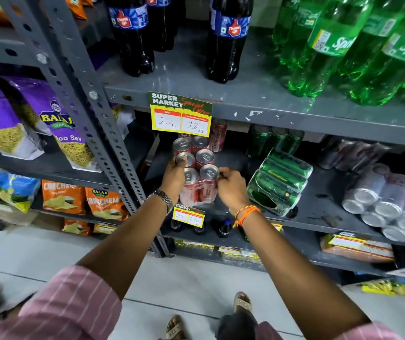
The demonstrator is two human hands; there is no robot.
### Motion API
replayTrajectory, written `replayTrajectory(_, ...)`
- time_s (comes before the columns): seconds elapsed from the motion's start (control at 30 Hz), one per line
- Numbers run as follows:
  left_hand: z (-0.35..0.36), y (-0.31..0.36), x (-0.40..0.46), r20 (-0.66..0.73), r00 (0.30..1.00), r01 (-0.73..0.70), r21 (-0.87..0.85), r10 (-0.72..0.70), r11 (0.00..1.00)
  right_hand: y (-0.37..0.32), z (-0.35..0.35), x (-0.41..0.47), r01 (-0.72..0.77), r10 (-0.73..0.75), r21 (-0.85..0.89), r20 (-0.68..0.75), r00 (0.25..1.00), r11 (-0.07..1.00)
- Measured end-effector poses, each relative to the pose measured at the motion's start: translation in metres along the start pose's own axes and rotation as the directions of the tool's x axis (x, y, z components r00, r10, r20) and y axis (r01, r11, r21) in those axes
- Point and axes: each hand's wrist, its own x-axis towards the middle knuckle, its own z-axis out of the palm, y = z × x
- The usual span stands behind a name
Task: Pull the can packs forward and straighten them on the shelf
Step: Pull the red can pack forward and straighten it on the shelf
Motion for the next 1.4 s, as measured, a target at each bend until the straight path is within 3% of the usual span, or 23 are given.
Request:
replayTrajectory(0.23, -0.014, 0.024, 0.013, 0.038, 0.999, 0.010, 0.181, -0.017, 0.983, -0.004, 0.006, 0.002, -0.116, 0.114, 0.128, 0.019, 0.993, 0.985)
replayTrajectory(0.3, -0.014, 0.022, 0.001, -0.053, 0.999, 0.015, 0.080, -0.011, 0.997, -0.012, -0.002, 0.025, -0.107, 0.112, 0.123, -0.034, 0.993, 0.987)
replayTrajectory(0.37, -0.010, 0.011, -0.016, -0.142, 0.986, 0.069, -0.133, -0.088, 0.989, -0.022, -0.009, 0.054, -0.079, 0.084, 0.071, -0.072, 0.994, 0.994)
replayTrajectory(0.43, -0.002, -0.002, -0.033, -0.057, 0.980, 0.160, -0.326, -0.188, 0.932, -0.031, -0.012, 0.081, -0.051, 0.052, 0.021, -0.042, 0.998, 0.998)
replayTrajectory(0.5, 0.006, -0.008, -0.047, 0.023, 0.977, 0.205, -0.388, -0.213, 0.899, -0.038, -0.010, 0.099, -0.006, 0.007, -0.015, 0.059, 0.998, 1.000)
replayTrajectory(0.6, 0.012, -0.010, -0.058, 0.033, 0.978, 0.205, -0.372, -0.208, 0.905, -0.042, 0.000, 0.112, 0.042, -0.034, -0.028, 0.238, 0.971, 0.999)
replayTrajectory(0.7, 0.016, -0.017, -0.057, 0.037, 0.973, 0.227, -0.356, -0.229, 0.907, -0.038, 0.007, 0.113, 0.049, -0.032, -0.052, 0.293, 0.955, 0.997)
replayTrajectory(0.97, 0.014, -0.014, -0.032, -0.016, 0.986, 0.151, -0.315, -0.165, 0.937, -0.014, -0.003, 0.084, 0.009, -0.006, -0.018, 0.126, 0.992, 1.000)
replayTrajectory(1.1, -0.003, 0.009, -0.012, 0.146, 0.976, 0.198, -0.318, -0.159, 0.927, 0.001, -0.008, 0.056, -0.008, 0.006, 0.032, 0.077, 0.997, 0.999)
replayTrajectory(1.23, -0.017, 0.030, 0.011, 0.002, 0.995, 0.102, -0.138, -0.103, 0.985, 0.008, 0.001, 0.031, -0.007, 0.003, 0.054, 0.071, 0.997, 0.999)
replayTrajectory(1.4, -0.020, 0.036, 0.035, -0.059, 0.998, 0.000, 0.020, 0.001, 1.000, 0.005, 0.010, 0.012, -0.012, 0.008, 0.089, 0.049, 0.999, 0.996)
